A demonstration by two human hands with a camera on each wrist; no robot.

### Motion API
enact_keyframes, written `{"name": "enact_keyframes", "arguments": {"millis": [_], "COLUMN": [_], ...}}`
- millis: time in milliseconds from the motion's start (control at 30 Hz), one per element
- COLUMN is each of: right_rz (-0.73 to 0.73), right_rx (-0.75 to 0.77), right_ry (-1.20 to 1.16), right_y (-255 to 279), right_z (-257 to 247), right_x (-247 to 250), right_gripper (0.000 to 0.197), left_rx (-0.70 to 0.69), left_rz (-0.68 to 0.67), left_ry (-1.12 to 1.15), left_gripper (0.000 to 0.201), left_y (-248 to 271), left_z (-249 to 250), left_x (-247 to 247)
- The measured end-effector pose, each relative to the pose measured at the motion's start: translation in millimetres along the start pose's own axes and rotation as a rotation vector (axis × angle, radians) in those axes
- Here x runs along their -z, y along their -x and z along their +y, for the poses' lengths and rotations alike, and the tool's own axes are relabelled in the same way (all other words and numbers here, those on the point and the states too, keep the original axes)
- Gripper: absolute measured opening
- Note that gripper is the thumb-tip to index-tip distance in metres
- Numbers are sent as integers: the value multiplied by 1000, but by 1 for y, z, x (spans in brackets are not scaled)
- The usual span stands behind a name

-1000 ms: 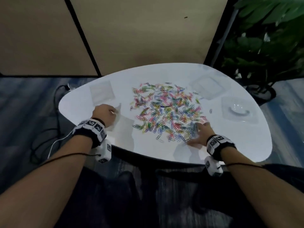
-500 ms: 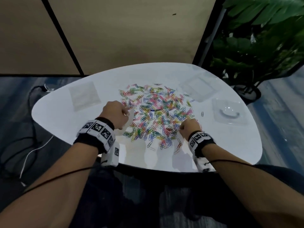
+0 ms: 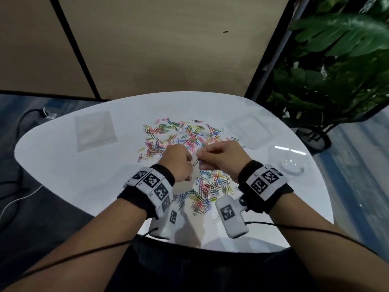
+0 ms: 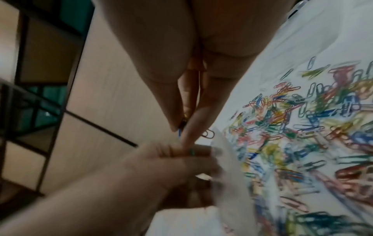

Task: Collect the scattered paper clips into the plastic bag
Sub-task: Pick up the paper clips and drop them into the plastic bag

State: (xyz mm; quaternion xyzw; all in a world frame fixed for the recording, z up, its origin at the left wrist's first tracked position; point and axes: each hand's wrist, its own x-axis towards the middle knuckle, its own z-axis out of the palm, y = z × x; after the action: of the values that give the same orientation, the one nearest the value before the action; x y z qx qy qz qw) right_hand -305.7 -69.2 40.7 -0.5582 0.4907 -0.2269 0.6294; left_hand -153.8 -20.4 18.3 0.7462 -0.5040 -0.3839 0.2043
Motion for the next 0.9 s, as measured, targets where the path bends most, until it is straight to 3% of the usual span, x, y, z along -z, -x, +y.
{"name": "enact_keyframes", "arguments": {"millis": [167,333,467,600,733,800,900], "right_rz": [-12,47,-121,-256,-142,-52,-34], "right_rx": [-55,-33,71,53,138,96,-168], "right_ry": [160,561,763,605,437,654,1200], "right_y": [-14,-19,-16,-11,-8,-14,-15], "right_z": [9,11,8,9,10,23,60], "right_x": [-12,-20,-20,-9,19,50,92], "right_gripper": [2,18,29,37,17,15,50], "left_rx": [16,13,2,20,20,14,1], "left_rz": [44,40,54,14,19,43,35], "left_ry": [173,182,155,149,122,72,59], "left_gripper": [20,22,24,28,26,26,26], "left_y": [2,5,2,2,6,7,9], "left_z": [2,1,-3,-7,-8,-8,-6], "left_x": [7,7,11,16,20,24,27]}}
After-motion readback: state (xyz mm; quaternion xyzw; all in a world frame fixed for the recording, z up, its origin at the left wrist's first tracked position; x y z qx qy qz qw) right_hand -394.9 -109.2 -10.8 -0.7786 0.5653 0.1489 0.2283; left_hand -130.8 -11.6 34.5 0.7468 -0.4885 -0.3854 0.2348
